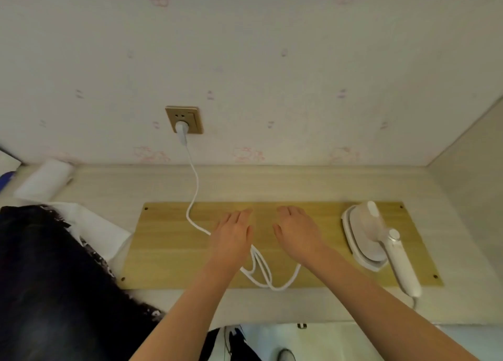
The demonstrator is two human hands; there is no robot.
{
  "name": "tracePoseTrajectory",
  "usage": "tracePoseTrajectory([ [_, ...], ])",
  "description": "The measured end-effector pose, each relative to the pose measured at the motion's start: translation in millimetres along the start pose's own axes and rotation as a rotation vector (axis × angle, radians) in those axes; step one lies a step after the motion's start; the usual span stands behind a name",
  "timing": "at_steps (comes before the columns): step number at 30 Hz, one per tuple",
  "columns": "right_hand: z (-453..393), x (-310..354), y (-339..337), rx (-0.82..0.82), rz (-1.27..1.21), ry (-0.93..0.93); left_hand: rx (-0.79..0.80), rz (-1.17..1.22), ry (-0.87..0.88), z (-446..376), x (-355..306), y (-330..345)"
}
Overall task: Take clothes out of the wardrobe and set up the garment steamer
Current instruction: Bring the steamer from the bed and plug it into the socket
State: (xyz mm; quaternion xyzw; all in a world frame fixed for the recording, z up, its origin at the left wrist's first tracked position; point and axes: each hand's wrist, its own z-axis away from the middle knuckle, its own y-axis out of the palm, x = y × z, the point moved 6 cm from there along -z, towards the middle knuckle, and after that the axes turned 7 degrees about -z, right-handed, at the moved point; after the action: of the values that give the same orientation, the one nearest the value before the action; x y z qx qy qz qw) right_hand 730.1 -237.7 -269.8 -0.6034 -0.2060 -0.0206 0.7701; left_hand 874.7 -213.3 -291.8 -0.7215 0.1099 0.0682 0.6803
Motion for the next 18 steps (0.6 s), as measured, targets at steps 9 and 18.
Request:
tracePoseTrajectory([
  [9, 140, -56, 19, -0.085, 0.030, -0.014, -0.143, -0.077, 0.103, 112, -85, 11],
  [18, 243, -49, 59, -0.145, -0.044, 0.112, -0.135, -0.063, 0.362, 184, -123, 6],
])
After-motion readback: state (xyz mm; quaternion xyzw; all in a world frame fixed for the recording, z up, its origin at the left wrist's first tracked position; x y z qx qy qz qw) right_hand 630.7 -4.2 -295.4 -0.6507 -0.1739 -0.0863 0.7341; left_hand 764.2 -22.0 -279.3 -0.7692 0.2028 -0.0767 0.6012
